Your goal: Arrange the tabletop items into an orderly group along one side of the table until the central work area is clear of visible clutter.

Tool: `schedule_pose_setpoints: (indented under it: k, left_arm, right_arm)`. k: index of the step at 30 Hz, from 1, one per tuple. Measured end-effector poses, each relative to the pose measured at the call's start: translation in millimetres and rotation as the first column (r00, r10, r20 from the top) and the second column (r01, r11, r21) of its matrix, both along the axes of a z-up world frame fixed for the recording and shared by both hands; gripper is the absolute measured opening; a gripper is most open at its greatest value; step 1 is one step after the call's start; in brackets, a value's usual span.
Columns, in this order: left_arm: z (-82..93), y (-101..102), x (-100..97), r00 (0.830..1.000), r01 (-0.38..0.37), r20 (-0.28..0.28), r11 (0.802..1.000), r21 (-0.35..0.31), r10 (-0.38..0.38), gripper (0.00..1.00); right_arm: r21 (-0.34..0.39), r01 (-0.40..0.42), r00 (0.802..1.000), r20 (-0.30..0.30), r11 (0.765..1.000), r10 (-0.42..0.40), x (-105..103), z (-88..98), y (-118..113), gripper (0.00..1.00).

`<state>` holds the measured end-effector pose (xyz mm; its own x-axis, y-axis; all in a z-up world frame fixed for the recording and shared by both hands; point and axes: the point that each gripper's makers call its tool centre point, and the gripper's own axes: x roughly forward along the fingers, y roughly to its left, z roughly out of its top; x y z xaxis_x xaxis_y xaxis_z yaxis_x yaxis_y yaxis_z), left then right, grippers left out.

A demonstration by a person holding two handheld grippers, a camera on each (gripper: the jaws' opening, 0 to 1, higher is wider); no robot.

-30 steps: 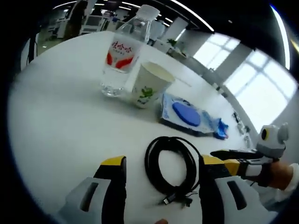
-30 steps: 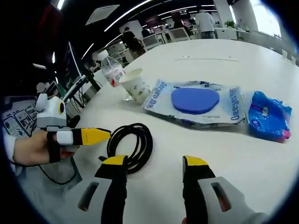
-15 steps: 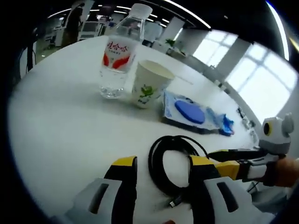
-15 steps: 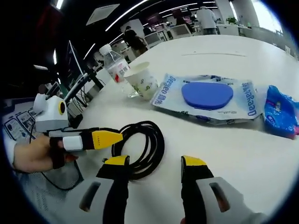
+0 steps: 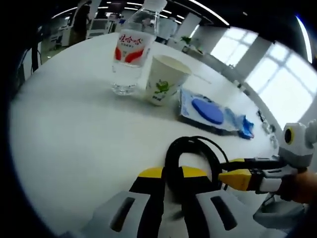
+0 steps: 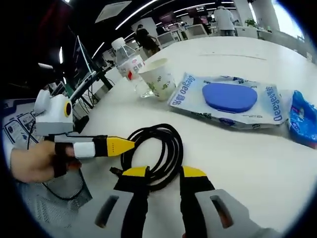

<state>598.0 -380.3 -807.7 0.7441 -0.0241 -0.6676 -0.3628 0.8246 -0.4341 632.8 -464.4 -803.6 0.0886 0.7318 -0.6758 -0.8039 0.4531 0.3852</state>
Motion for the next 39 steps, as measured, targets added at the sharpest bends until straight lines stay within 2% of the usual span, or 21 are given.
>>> schedule_pose_setpoints:
  k: [2,3,4,7,20,27,36,39]
  left_arm:
    - [-0.6,-1.1,-2.5,1.000,-0.014,-0.008,1.000,-0.028,0.014,0.05]
    - [-1.3,-2.0,-4.6,1.000,-0.023,-0.013,0.999,-0.047,0.023,0.05]
    - [-1.2,-2.5,-5.5,1.000,-0.028,-0.009,0.998,-0.058,0.027,0.04]
    - [-0.4,-5.2,-7.5,0.999,-0.038,-0.009,0.995,-0.095,0.037,0.04]
    - [17.7,-7.9,1.2,0.999,-0.024,0.029,0.995,-0.095,0.027,0.02]
    - [29.1,-14.5,6.4,0.998,-0.035,0.056,0.991,-0.126,0.043,0.02]
    - [42.5,-30.8,19.3,0.998,0.008,0.064,0.992,-0.125,0.000,0.02]
    - [48.8,-39.1,26.2,0.997,0.053,0.056,0.993,-0.107,-0.047,0.02]
  right_arm:
    - [0.019,0.022,1.000,0.008,1.000,-0.022,5.7,2.8,-2.3,0.04]
    - [0.027,0.027,1.000,0.005,0.999,-0.027,7.3,4.6,-4.0,0.03]
    - [0.049,0.038,0.999,-0.028,0.998,-0.037,3.2,8.8,-3.9,0.03]
    - [0.054,0.043,0.999,-0.029,0.998,-0.041,3.3,11.0,-5.3,0.01]
    - [0.094,0.094,0.995,-0.041,0.991,-0.091,15.9,28.4,-7.1,0.00]
    - [0.119,0.131,0.991,-0.055,0.984,-0.125,18.1,41.3,-14.6,0.00]
    - [0.132,0.161,0.986,-0.052,0.978,-0.156,33.8,49.8,-28.4,0.00]
    - [0.147,0.181,0.983,-0.049,0.972,-0.175,40.7,56.6,-34.9,0.00]
